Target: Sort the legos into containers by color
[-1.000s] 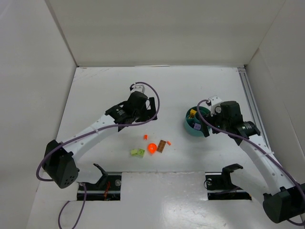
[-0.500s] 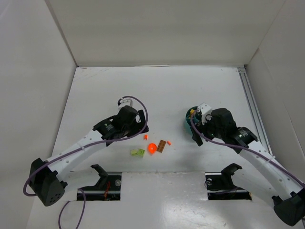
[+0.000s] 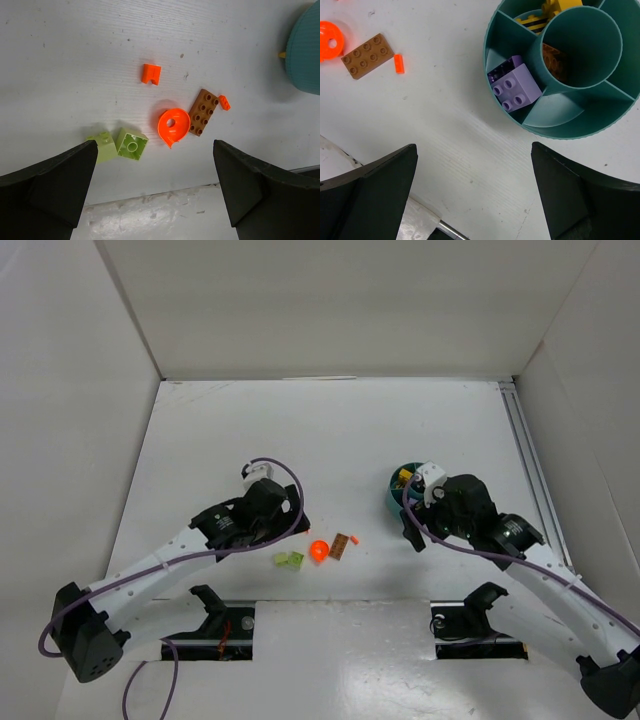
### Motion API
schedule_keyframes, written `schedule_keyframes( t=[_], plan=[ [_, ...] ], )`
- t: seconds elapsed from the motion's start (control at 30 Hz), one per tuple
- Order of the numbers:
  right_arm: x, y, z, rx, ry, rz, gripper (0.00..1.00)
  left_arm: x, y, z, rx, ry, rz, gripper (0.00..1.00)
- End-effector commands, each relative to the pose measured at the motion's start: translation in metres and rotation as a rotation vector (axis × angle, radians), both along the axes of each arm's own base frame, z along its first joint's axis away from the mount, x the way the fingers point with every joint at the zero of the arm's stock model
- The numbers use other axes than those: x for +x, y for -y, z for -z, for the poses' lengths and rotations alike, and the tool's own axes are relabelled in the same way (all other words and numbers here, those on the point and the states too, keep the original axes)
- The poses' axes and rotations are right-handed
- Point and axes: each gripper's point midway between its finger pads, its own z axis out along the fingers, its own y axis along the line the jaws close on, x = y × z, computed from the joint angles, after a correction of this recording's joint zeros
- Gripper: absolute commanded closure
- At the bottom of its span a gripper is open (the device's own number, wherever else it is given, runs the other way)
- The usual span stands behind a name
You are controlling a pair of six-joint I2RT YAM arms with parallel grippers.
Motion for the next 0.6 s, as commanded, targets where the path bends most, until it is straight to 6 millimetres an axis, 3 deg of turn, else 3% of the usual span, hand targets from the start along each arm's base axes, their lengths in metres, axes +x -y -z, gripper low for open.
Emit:
schedule_keyframes(
  t=[0.0, 0.57],
  plan=[
    [0.0041, -0.0022, -0.0041, 0.003, 0.023, 0.003, 0.0, -0.0021, -0.0044, -0.0008, -0.01, 0.005, -0.03, 0.0],
    [0.0135, -0.006, -0.0079, -0.009, 0.029, 0.004, 0.0, -0.001, -0.0063, 0.0015, 0.019, 0.003, -0.02, 0.0]
  ],
)
